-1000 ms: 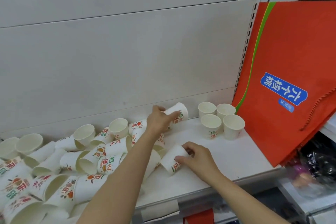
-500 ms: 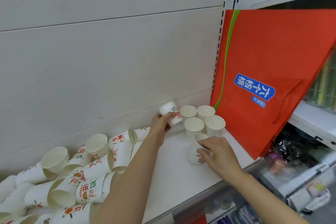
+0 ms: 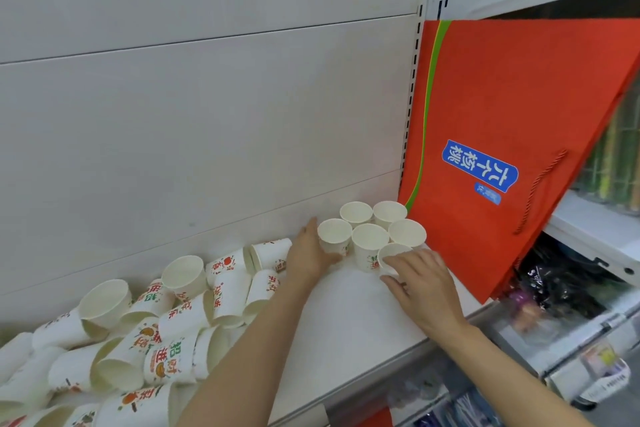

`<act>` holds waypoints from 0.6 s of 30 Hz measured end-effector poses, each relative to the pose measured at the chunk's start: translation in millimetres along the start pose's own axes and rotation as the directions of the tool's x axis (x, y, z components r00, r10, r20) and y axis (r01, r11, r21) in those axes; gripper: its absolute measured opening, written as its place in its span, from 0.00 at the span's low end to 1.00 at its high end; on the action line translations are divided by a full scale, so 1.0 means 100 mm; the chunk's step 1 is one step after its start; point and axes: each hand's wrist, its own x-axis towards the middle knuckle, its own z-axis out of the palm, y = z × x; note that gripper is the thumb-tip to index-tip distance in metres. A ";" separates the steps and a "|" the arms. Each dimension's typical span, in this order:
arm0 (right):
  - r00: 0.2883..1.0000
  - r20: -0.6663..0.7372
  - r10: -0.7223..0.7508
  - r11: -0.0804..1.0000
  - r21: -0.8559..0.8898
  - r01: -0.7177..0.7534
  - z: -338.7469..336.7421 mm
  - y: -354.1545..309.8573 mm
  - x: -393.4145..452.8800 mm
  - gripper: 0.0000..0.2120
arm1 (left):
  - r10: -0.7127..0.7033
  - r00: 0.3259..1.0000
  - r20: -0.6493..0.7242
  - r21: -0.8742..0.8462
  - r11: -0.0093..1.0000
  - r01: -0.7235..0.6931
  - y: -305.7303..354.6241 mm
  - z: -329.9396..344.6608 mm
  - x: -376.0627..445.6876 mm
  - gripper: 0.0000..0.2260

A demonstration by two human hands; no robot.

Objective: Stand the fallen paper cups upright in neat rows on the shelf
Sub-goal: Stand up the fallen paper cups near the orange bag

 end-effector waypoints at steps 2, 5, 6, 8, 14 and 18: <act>0.994 -0.100 -0.040 0.999 0.024 0.043 -0.01 -0.12 0.06 0.11 | 0.127 0.977 -0.173 0.144 0.984 -0.103 -0.08 -0.21 -0.01 0.32; 0.990 -0.093 -0.103 0.988 0.108 0.113 0.08 -0.39 0.19 0.12 | 0.182 0.964 -0.195 0.462 0.884 -0.074 -0.29 -0.56 0.02 0.26; 0.991 -0.054 -0.125 0.981 0.142 0.132 0.14 -0.49 0.22 0.12 | 0.122 0.984 -0.130 0.545 0.838 -0.032 -0.38 -0.64 0.03 0.28; 0.983 0.041 -0.181 0.965 0.198 0.170 0.28 -0.69 0.25 0.13 | -0.011 1.000 -0.020 0.648 0.761 0.021 -0.53 -0.72 0.04 0.32; 0.901 0.298 -0.316 0.917 0.340 0.210 0.58 -1.10 0.28 0.26 | 0.005 0.993 0.115 0.743 0.664 -0.089 -0.58 -0.78 0.06 0.28; 0.862 0.358 -0.359 0.906 0.355 0.230 0.62 -1.14 0.28 0.32 | 0.074 0.979 0.188 0.586 0.792 -0.173 -0.47 -0.89 0.11 0.31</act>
